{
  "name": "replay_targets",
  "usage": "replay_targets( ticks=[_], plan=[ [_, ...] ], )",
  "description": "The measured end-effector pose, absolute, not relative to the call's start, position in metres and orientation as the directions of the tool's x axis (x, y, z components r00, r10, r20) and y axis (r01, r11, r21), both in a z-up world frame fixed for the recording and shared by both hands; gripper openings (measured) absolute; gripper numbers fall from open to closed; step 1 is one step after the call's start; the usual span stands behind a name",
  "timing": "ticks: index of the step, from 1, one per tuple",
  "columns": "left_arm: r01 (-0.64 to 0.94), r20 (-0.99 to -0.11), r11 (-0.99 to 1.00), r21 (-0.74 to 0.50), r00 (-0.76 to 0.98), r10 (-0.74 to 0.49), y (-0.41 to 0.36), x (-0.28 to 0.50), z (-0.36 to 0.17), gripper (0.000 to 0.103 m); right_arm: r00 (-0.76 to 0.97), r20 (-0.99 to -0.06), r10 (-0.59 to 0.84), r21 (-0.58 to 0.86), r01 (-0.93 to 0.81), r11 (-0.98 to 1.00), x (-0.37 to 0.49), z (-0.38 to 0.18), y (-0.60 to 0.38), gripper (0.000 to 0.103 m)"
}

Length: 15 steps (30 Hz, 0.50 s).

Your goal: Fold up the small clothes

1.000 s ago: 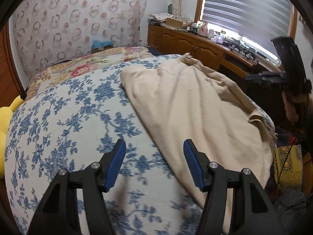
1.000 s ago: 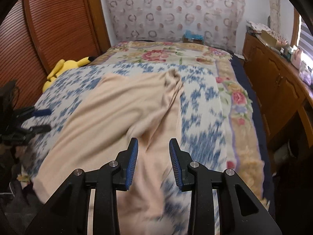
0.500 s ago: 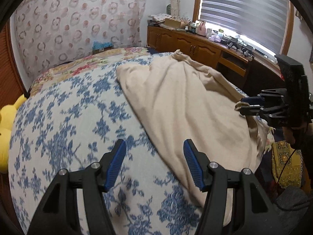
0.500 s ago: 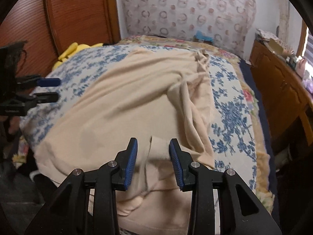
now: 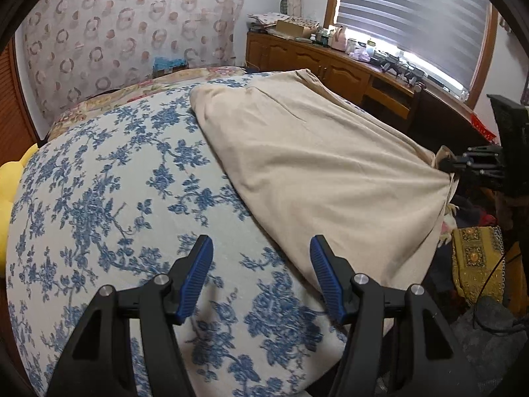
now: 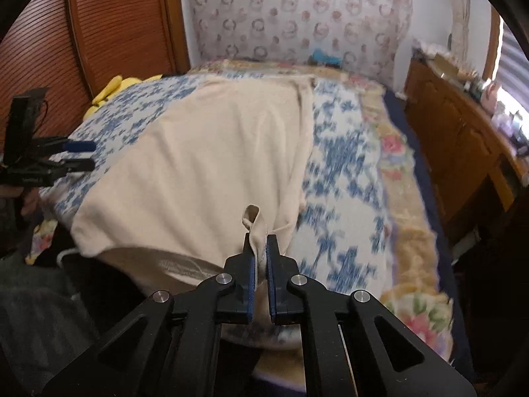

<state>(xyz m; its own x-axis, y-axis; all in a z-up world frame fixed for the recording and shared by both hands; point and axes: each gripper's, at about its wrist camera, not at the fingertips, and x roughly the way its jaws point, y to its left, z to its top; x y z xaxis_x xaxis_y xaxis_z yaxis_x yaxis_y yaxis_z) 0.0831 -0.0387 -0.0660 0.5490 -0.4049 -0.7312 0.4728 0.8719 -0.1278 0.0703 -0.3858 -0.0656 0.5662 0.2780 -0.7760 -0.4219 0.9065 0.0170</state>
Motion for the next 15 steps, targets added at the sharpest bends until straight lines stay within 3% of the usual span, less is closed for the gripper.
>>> replay_targets(
  ticks=[4, 9, 15],
  plan=[
    [0.487, -0.738, 0.860, -0.150, 0.524, -0.426, -0.046, 0.077, -0.071, 0.060, 0.553, -0.789, 0.267, 0.014, -0.420, 0.908, 0.065, -0.077, -0.383, 0.006],
    [0.491, -0.744, 0.856, -0.161, 0.510, -0.432, -0.054, 0.065, -0.076, 0.060, 0.586, -0.766, 0.263, 0.044, -0.361, 0.932, 0.064, -0.079, -0.391, 0.033],
    [0.485, -0.740, 0.857, -0.174, 0.510, -0.439, -0.055, 0.049, -0.080, 0.060, 0.585, -0.782, 0.215, 0.041, -0.297, 0.954, 0.066, -0.100, -0.399, 0.035]
  ],
)
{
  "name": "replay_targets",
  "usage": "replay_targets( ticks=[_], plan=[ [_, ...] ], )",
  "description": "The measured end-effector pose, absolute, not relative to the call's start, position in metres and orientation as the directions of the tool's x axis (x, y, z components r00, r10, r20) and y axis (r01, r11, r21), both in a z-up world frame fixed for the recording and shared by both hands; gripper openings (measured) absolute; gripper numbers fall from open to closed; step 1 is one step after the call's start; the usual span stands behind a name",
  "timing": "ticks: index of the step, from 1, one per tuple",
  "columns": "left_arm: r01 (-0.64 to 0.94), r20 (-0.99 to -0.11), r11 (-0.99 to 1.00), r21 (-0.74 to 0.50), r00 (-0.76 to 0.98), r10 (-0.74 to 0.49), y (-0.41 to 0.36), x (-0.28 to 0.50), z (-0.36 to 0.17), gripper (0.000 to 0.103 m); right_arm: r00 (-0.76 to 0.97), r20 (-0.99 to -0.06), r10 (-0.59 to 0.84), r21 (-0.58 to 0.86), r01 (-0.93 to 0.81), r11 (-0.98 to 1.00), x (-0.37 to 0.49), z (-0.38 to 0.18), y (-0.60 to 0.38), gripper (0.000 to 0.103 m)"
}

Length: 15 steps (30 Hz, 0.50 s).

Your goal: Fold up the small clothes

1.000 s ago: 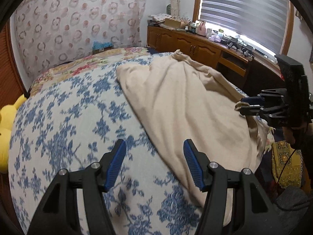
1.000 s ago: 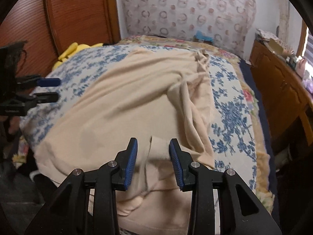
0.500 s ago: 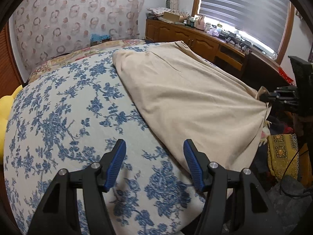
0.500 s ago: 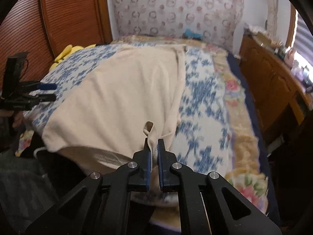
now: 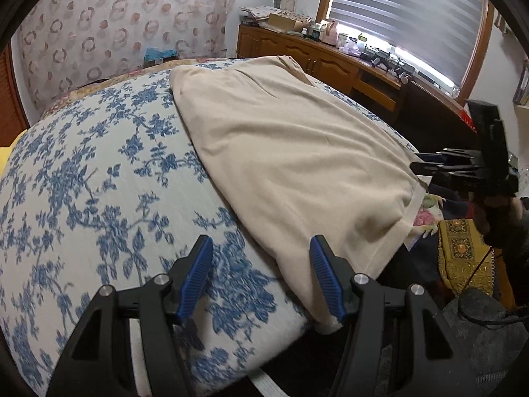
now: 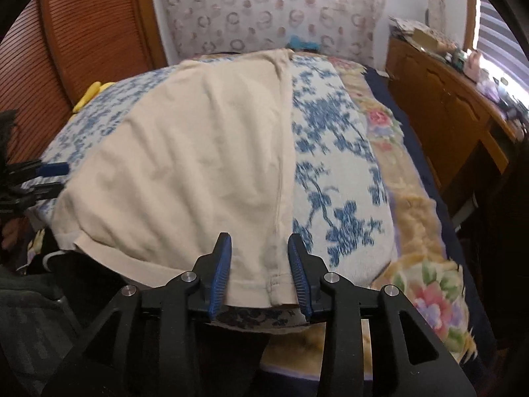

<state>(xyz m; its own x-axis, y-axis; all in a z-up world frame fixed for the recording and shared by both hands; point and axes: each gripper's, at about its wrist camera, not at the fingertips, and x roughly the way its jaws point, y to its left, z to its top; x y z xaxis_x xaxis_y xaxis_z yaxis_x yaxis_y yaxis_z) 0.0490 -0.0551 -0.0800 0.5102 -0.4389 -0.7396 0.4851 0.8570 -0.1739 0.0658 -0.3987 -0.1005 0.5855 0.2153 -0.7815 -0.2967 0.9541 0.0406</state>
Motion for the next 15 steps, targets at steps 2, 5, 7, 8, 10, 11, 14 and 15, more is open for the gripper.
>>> replay_targets(
  ticks=[2, 5, 7, 8, 10, 11, 14, 15],
  plan=[
    [0.492, -0.735, 0.854, -0.170, 0.513, -0.443, -0.057, 0.042, -0.080, 0.060, 0.598, -0.776, 0.199, 0.028, -0.284, 0.959, 0.064, -0.104, -0.399, 0.036],
    [0.506, -0.731, 0.847, -0.165, 0.514, -0.449, -0.059, 0.035, -0.080, 0.060, 0.600, -0.772, 0.211, 0.043, -0.282, 0.958, 0.061, -0.105, -0.399, 0.038],
    [0.514, -0.728, 0.842, -0.165, 0.512, -0.455, -0.061, 0.032, -0.080, 0.058, 0.593, -0.774, 0.222, 0.048, -0.295, 0.954, 0.058, -0.104, -0.395, 0.038],
    [0.521, -0.729, 0.837, -0.166, 0.507, -0.460, -0.062, 0.030, -0.081, 0.050, 0.593, -0.773, 0.226, 0.048, -0.301, 0.953, 0.056, -0.105, -0.394, 0.038],
    [0.528, -0.734, 0.833, -0.169, 0.496, -0.463, -0.066, 0.029, -0.082, 0.043, 0.588, -0.774, 0.235, 0.051, -0.313, 0.948, 0.054, -0.105, -0.389, 0.038],
    [0.534, -0.739, 0.829, -0.166, 0.489, -0.463, -0.068, 0.027, -0.084, 0.041, 0.588, -0.774, 0.234, 0.046, -0.316, 0.948, 0.054, -0.105, -0.386, 0.038],
    [0.547, -0.747, 0.823, -0.152, 0.481, -0.458, -0.074, 0.023, -0.089, 0.040, 0.587, -0.775, 0.233, 0.039, -0.324, 0.945, 0.053, -0.106, -0.383, 0.032],
    [0.549, -0.749, 0.824, -0.142, 0.484, -0.451, -0.076, 0.022, -0.089, 0.040, 0.584, -0.776, 0.239, 0.045, -0.327, 0.944, 0.053, -0.106, -0.383, 0.030]
  ],
)
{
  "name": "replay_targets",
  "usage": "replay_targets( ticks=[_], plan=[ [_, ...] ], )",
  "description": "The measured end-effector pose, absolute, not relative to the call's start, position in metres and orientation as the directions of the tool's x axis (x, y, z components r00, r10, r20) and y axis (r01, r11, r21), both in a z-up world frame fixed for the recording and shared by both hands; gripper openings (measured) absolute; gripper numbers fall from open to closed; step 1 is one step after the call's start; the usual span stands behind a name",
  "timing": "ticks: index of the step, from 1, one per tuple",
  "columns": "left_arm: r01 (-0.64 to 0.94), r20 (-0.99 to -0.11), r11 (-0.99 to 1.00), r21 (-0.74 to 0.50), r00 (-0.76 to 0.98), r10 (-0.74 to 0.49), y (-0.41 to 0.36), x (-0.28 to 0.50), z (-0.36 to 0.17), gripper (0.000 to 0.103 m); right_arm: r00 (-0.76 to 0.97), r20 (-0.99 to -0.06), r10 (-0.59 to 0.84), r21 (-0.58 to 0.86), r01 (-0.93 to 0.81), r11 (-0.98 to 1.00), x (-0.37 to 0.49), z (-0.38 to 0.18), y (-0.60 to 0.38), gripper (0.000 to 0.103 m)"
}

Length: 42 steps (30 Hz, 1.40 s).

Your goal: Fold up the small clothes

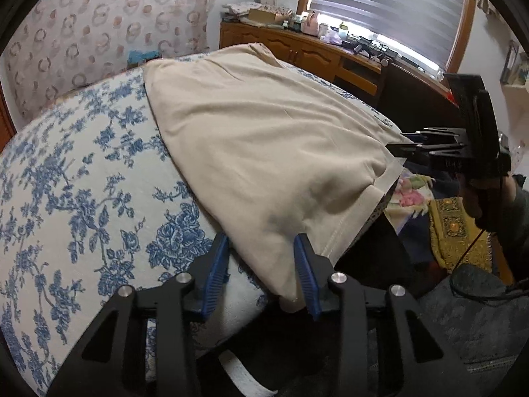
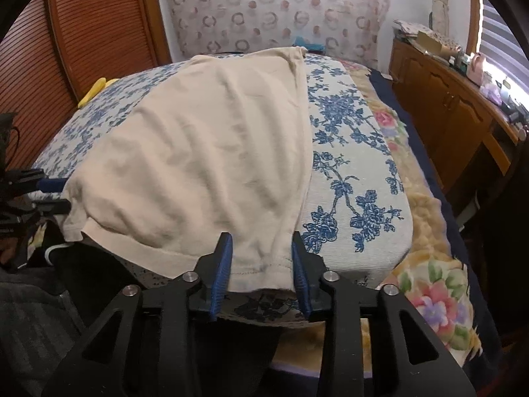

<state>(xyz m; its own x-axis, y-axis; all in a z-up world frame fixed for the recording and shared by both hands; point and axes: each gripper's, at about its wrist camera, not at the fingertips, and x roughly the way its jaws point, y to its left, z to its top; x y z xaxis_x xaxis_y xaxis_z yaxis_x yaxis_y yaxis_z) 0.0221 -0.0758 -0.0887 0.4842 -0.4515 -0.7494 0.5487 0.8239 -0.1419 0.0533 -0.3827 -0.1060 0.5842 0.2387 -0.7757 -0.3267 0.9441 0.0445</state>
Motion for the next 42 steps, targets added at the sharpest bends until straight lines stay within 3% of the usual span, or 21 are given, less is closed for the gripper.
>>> replay_targets(
  ticks=[3, 5, 8, 15, 23, 42],
  plan=[
    [0.552, -0.751, 0.823, -0.133, 0.486, -0.447, -0.077, 0.022, -0.089, 0.040, 0.572, -0.775, 0.267, 0.067, -0.346, 0.936, 0.053, -0.106, -0.383, 0.015],
    [0.581, -0.751, 0.803, -0.131, 0.471, -0.464, -0.079, 0.021, -0.089, 0.005, 0.548, -0.776, 0.310, 0.108, -0.369, 0.923, 0.054, -0.106, -0.382, 0.007],
    [0.582, -0.747, 0.803, -0.129, 0.476, -0.465, -0.078, 0.023, -0.083, 0.002, 0.545, -0.766, 0.341, 0.132, -0.386, 0.913, 0.055, -0.102, -0.381, 0.006],
    [0.581, -0.646, 0.791, -0.191, 0.533, -0.547, -0.060, 0.036, -0.034, 0.001, 0.621, -0.669, 0.409, 0.164, -0.413, 0.896, 0.055, -0.063, -0.387, 0.005],
    [0.552, -0.569, 0.816, -0.169, 0.621, -0.538, -0.053, 0.105, 0.008, 0.001, 0.713, -0.558, 0.425, 0.148, -0.418, 0.896, 0.105, -0.013, -0.386, 0.005],
    [0.469, -0.601, 0.866, -0.174, 0.646, -0.470, -0.052, 0.233, -0.001, 0.001, 0.714, -0.552, 0.431, 0.121, -0.442, 0.889, 0.229, -0.009, -0.378, 0.005]
  ],
)
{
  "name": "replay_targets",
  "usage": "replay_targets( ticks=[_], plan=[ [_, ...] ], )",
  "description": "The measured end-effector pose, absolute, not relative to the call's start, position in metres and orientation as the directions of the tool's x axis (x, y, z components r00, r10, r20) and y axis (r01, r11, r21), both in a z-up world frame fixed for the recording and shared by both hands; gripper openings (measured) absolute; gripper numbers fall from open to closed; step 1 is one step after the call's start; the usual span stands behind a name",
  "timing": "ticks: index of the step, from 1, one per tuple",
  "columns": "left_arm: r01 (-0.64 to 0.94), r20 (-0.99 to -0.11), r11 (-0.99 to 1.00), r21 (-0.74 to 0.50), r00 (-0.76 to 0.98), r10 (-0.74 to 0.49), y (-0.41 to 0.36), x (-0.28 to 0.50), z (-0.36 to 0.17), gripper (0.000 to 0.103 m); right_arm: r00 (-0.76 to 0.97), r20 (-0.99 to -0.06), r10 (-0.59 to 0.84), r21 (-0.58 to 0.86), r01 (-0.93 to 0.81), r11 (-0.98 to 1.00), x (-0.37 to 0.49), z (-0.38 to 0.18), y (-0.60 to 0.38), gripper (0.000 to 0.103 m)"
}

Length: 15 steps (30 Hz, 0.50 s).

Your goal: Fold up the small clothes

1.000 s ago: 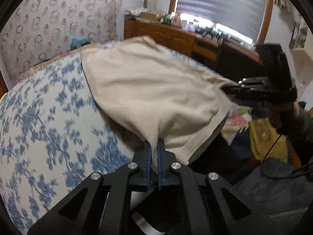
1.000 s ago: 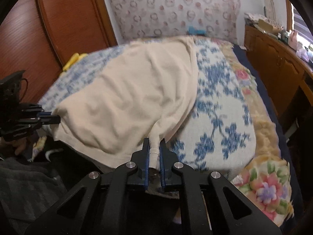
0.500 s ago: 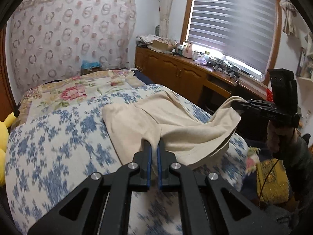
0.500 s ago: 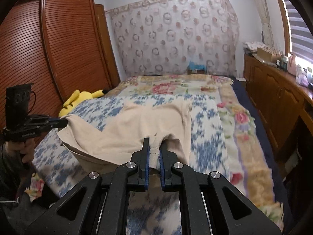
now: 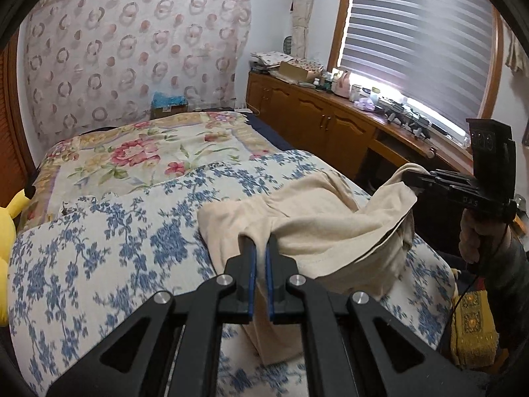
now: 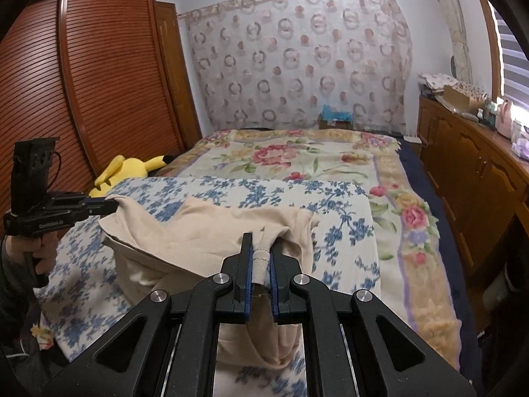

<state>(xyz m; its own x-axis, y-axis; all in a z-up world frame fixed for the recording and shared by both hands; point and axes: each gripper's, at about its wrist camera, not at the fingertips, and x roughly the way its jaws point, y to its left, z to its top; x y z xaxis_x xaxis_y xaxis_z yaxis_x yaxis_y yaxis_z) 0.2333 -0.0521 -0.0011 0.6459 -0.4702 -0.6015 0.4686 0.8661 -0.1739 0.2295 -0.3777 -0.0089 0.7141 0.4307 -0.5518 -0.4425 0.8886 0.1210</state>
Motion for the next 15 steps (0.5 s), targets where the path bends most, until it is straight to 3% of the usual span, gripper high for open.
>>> replay_targets(
  ticks=[15],
  plan=[
    [0.432, -0.660, 0.884, -0.176, 0.614, -0.432, -0.053, 0.304, -0.021, 0.002, 0.681, -0.619, 0.391, 0.083, -0.438, 0.895, 0.302, -0.029, -0.366, 0.005]
  ],
)
